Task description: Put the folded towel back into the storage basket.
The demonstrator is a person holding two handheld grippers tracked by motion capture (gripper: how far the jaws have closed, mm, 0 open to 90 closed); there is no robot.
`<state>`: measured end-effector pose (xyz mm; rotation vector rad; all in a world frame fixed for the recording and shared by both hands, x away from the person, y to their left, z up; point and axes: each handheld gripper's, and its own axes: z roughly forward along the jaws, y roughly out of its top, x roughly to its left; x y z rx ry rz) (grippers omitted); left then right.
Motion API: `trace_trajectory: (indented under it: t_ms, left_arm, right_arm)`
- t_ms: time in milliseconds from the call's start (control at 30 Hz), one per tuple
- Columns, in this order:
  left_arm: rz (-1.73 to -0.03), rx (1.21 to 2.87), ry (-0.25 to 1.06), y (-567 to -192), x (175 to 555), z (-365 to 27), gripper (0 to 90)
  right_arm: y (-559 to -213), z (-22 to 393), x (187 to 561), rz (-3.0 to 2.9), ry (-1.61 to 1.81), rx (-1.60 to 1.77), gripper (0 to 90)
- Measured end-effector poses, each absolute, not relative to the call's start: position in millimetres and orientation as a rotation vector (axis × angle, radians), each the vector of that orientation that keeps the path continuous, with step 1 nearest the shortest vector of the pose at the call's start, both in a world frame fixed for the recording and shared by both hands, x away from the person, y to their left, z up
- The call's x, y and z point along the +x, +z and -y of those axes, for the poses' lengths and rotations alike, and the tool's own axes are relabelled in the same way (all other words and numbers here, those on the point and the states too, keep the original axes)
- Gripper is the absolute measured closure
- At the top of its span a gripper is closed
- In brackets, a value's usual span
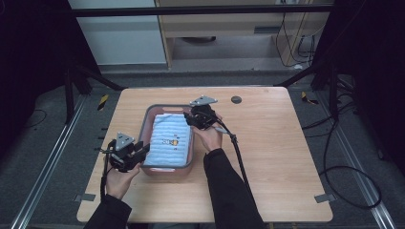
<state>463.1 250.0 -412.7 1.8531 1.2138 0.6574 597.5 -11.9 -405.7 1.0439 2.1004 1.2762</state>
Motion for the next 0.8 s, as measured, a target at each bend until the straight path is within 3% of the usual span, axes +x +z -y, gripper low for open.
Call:
trace_trajectory:
  t_ms: [200,433,800]
  left_arm:
    - [-1.181,1.831,0.663,-406,458,-250,57.8]
    - [-1.163,1.836,0.662,-404,457,-252,48.0]
    - [-1.144,1.851,0.665,-408,462,-262,32.9]
  right_arm:
    - [-389,39,583,-2.024,1.323,1.071,40.7]
    - [-383,79,565,-1.984,1.340,1.115,29.2]
    - [-392,134,537,-1.957,1.308,1.173,24.1]
